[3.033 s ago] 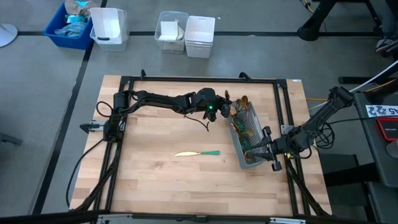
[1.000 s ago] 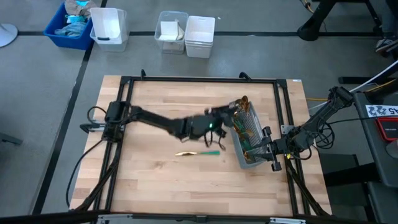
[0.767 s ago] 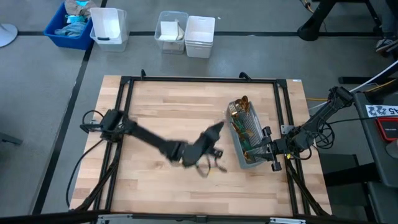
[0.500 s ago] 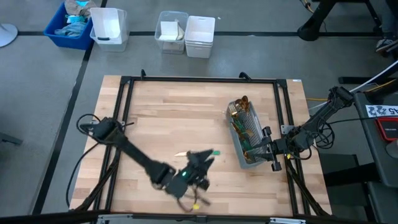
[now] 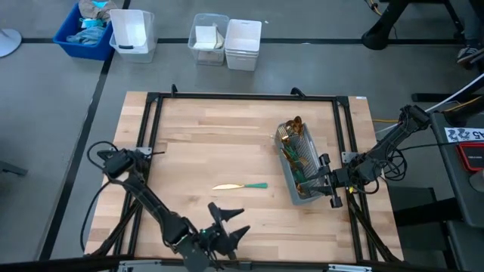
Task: Sort silverware
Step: Put the knife into the bottom section of the basket
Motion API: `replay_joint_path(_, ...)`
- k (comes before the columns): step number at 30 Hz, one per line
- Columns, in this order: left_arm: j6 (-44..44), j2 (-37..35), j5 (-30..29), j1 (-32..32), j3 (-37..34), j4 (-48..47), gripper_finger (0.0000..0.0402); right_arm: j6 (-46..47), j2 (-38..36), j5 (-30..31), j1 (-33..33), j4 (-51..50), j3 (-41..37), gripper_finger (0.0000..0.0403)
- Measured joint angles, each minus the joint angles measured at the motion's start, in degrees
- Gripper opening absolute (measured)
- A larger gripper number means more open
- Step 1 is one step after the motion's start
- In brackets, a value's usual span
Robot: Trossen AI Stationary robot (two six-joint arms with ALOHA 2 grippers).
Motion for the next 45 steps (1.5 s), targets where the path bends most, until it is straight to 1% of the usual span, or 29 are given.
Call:
replay_joint_path(2, -6.9, 0.0, 1.9, -0.7, 0.0, -1.1, 0.0284, 0.0, 0.0, 0.0, 0.0, 0.0, 0.0, 0.0131)
replay_joint_path(3, -8.7, 0.0, 2.7, -0.9, 0.0, -1.1, 0.0284, 0.0, 0.0, 0.0, 0.0, 0.0, 0.0, 0.0131)
replay_joint_path(7, -8.2, 0.0, 3.2, 0.1, 0.0, -1.4, 0.0284, 0.0, 0.0, 0.0, 0.0, 0.0, 0.0, 0.0131)
replay_joint_path(13, -19.8, 0.0, 4.9, 1.2, 0.0, -6.2, 0.0284, 0.0, 0.0, 0.0, 0.0, 0.0, 0.0, 0.0131)
replay_joint_path(16, -23.5, 0.0, 5.2, 1.9, 0.0, -6.3, 0.0284, 0.0, 0.0, 0.0, 0.0, 0.0, 0.0, 0.0131)
replay_joint_path(17, -23.7, 0.0, 6.1, 2.2, 0.0, -6.4, 0.0284, 0.0, 0.0, 0.0, 0.0, 0.0, 0.0, 0.0131)
replay_joint_path(19, -22.9, 0.0, 9.4, 3.2, 0.0, -6.4, 0.0284, 0.0, 0.0, 0.0, 0.0, 0.0, 0.0, 0.0131)
replay_joint_path(21, -22.9, 0.0, 14.8, 4.4, 0.0, -6.2, 0.0284, 0.0, 0.0, 0.0, 0.0, 0.0, 0.0, 0.0131)
replay_joint_path(25, -30.5, 0.0, 28.6, 6.4, 0.0, -7.7, 0.0284, 0.0, 0.0, 0.0, 0.0, 0.0, 0.0, 0.0131)
replay_joint_path(27, -32.5, 0.0, 33.6, 7.1, 0.0, -9.4, 0.0284, 0.0, 0.0, 0.0, 0.0, 0.0, 0.0, 0.0131)
replay_joint_path(28, -33.6, 0.0, 34.5, 7.3, 0.0, -9.9, 0.0284, 0.0, 0.0, 0.0, 0.0, 0.0, 0.0, 0.0131)
replay_joint_path(31, -36.8, 0.0, 34.7, 8.4, 0.0, -11.5, 0.0284, 0.0, 0.0, 0.0, 0.0, 0.0, 0.0, 0.0131)
replay_joint_path(35, -39.6, 0.0, 34.5, 11.3, 0.0, -17.2, 0.0284, 0.0, 0.0, 0.0, 0.0, 0.1, 0.0, 0.0131)
replay_joint_path(37, -41.2, 0.0, 34.8, 13.3, 0.0, -21.6, 0.0284, 0.0, 0.0, 0.0, 0.0, 0.1, 0.0, 0.0131)
replay_joint_path(40, -44.0, 0.0, 37.1, 16.6, 0.0, -29.3, 0.0284, 0.2, 0.0, 0.0, 0.0, 0.1, 0.0, 0.0131)
replay_joint_path(45, -44.1, 0.0, 43.8, 22.4, 0.0, -38.4, 0.0283, 1.2, 0.0, 0.0, 0.0, 1.8, -0.1, 0.0131)
